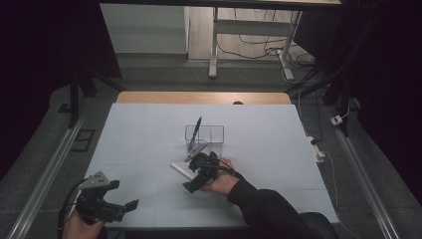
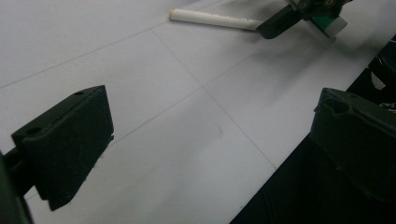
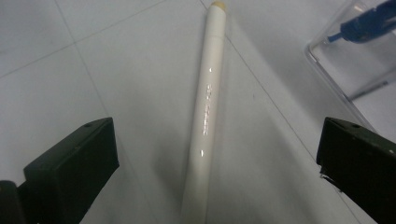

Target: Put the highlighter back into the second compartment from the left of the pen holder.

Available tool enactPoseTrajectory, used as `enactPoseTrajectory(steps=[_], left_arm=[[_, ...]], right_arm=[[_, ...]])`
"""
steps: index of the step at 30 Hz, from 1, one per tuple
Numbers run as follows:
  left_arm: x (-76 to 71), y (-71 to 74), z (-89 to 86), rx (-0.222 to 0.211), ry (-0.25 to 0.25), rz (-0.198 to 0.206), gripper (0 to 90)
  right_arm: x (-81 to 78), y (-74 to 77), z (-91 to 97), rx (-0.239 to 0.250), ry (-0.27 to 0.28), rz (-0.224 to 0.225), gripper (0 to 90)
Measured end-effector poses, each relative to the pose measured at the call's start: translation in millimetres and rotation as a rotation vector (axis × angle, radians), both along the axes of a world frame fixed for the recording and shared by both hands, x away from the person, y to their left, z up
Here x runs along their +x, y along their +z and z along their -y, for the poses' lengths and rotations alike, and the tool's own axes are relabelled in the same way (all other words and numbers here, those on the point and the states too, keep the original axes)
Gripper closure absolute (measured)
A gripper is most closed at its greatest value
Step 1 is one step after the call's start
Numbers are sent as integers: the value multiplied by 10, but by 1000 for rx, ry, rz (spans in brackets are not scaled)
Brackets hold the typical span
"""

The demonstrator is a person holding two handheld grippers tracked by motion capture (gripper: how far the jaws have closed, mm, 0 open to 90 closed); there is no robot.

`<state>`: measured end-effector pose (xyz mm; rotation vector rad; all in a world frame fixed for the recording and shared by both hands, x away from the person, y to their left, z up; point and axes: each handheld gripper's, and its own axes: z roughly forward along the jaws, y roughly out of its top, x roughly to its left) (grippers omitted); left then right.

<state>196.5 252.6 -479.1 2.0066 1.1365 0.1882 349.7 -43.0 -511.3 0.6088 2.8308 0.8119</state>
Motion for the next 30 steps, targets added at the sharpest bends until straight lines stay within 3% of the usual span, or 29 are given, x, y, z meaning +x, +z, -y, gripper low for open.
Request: enactPoseTrajectory(steps=[3,9,13,14,20,21,22,23,24,26,30], left_arm=[[2,-1,0,1,0,-1,0],[2,-1,-1,1,0,-2,0],[2,-1,-1,2,-1,-2,0],[2,-1,-1,2,-1,-2,0],[2,-1,2,4,-2,-1,0],[2,-1,2,4,-2,-1,0],[1,-2,4,4,-2,-1,0],[1,-2,4,4,-2,-1,0],[2,-2,4,4,-2,-1,0],[2,-2,7,6,-3,-1,0],[3,-2,8,7,-3,-2,0]], right_arm=[[22,-34,-71,1,-9,-7,3],[53,-78,-170,1,-28,-6,93],[79,-115,-223,-10,-28,9,236],[79,-115,-223,-10,-28,9,236],[68,-86,-239,-12,-12,14,509],[68,-86,-239,-12,-12,14,509],[59,-76,-239,-12,-8,10,589],[59,-76,-239,-12,-8,10,589],[55,-70,-236,-12,-6,5,679],[49,-67,-235,-9,-3,-2,769],[43,-65,-239,-8,-8,-7,791]])
